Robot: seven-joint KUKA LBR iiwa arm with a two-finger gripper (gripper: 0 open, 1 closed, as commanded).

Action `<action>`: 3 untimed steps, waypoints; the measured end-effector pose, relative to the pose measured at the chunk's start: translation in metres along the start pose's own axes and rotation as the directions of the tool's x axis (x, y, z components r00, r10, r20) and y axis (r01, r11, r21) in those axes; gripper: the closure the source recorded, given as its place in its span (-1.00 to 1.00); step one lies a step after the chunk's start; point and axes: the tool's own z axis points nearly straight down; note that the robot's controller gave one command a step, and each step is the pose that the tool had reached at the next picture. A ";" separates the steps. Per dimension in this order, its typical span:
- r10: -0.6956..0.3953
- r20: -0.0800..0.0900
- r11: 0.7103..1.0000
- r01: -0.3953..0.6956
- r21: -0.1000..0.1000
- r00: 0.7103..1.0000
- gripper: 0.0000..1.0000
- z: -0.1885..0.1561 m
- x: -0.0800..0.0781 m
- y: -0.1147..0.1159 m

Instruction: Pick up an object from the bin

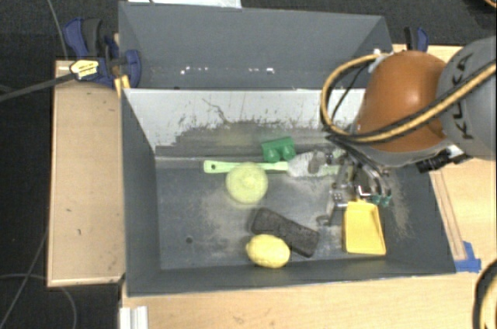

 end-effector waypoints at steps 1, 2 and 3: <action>0.000 0.009 1.000 0.000 0.000 1.000 -1.00 -0.004 -0.002 0.000; 0.149 0.009 0.989 -0.149 -0.002 0.989 -1.00 0.094 0.016 0.048; 0.117 0.016 0.993 -0.117 -0.002 0.993 -1.00 0.019 0.040 0.062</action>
Offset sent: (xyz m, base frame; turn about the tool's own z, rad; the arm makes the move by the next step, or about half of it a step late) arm -0.0185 0.0504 -0.1003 0.1559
